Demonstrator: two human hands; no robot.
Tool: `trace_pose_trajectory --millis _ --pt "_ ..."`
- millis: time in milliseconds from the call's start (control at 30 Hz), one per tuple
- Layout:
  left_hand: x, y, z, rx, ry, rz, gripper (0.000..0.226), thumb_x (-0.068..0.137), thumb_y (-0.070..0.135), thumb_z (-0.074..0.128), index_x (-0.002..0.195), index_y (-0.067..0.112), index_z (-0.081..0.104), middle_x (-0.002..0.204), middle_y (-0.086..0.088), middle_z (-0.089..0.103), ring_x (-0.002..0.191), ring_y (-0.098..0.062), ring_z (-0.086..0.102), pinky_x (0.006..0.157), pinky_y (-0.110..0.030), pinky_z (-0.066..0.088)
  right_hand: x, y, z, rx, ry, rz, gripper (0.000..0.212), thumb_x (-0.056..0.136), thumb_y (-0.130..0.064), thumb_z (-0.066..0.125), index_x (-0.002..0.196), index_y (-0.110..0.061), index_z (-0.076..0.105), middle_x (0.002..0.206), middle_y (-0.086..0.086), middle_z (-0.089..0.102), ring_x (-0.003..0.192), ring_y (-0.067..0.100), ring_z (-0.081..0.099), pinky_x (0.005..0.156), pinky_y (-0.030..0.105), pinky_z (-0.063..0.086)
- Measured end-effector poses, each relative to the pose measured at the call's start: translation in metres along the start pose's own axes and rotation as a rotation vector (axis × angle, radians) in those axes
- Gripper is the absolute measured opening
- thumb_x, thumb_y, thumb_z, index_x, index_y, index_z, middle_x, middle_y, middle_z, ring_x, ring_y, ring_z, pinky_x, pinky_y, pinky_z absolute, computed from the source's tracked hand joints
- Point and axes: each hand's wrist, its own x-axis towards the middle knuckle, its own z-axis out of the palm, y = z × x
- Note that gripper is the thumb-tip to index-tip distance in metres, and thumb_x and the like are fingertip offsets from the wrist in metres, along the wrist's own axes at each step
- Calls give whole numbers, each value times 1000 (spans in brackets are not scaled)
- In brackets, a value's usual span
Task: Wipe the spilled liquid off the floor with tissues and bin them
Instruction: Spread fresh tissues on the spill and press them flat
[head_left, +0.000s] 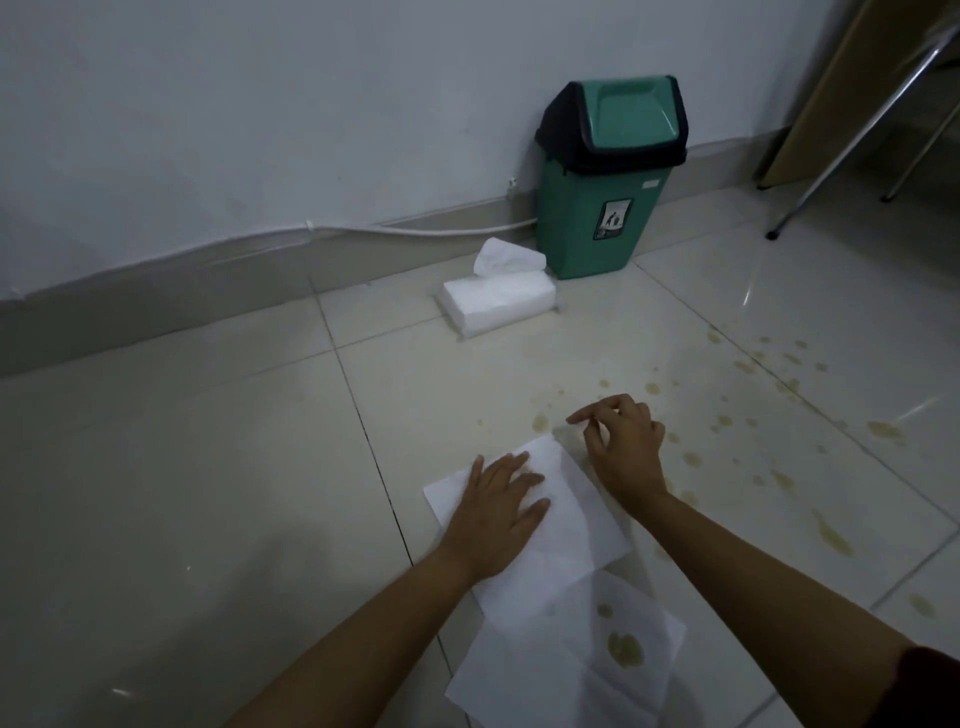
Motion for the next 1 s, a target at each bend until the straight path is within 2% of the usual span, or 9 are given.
trace_pose_trajectory --millis 67,133,267,500,567,700,833,1000 --pt "16 -3 -15 -60 106 -7 41 99 38 39 135 20 48 151 0 34 143 -11 22 121 -30 -4 18 -5 -3 9 4 -20 27 90 -12 51 92 -33 67 100 -10 49 101 12 45 86 30 22" --pt "38 -10 -30 -52 141 -41 39 99 34 41 133 17 49 149 -2 38 141 -12 26 121 -30 2 36 -11 -5 10 -5 -41 26 91 -13 50 94 -33 66 102 -8 51 102 13 45 85 31 23" --pt "86 -25 -61 -21 179 -186 46 99 36 39 140 17 40 155 -6 25 143 -20 19 120 -32 12 74 -25 -4 3 -54 -81 25 92 -16 48 102 -31 65 109 -2 54 107 16 46 87 30 25" --pt "165 -42 -99 142 179 -264 54 97 34 43 146 18 26 158 -12 10 145 -31 11 120 -41 14 133 -44 15 -4 -94 -151 21 94 -21 48 108 -30 61 117 -3 55 112 16 45 94 31 27" --pt "184 -46 -100 183 153 -277 57 97 37 43 147 18 23 158 -13 6 146 -33 8 119 -44 15 146 -44 19 -6 -89 -172 22 94 -20 48 109 -30 60 116 -3 54 112 16 45 93 31 27" --pt "215 -57 -92 273 2 -300 64 96 46 41 150 33 9 159 -13 -14 146 -40 -5 119 -51 11 168 -39 26 -11 -103 -190 23 93 -20 49 113 -27 58 120 -1 54 115 18 45 96 34 29" --pt "237 -72 -94 345 -84 -358 73 93 55 42 149 40 -2 156 -14 -26 145 -43 -11 118 -54 9 185 -37 30 -51 -166 -170 31 91 -20 52 122 -22 52 127 4 50 119 22 43 99 37 30" --pt "242 -96 -102 372 -187 -351 75 91 56 45 149 42 -1 158 -16 -18 147 -37 -3 120 -49 13 208 -46 41 -34 -190 -146 45 87 -18 58 130 -18 43 136 8 44 126 26 39 103 38 29"
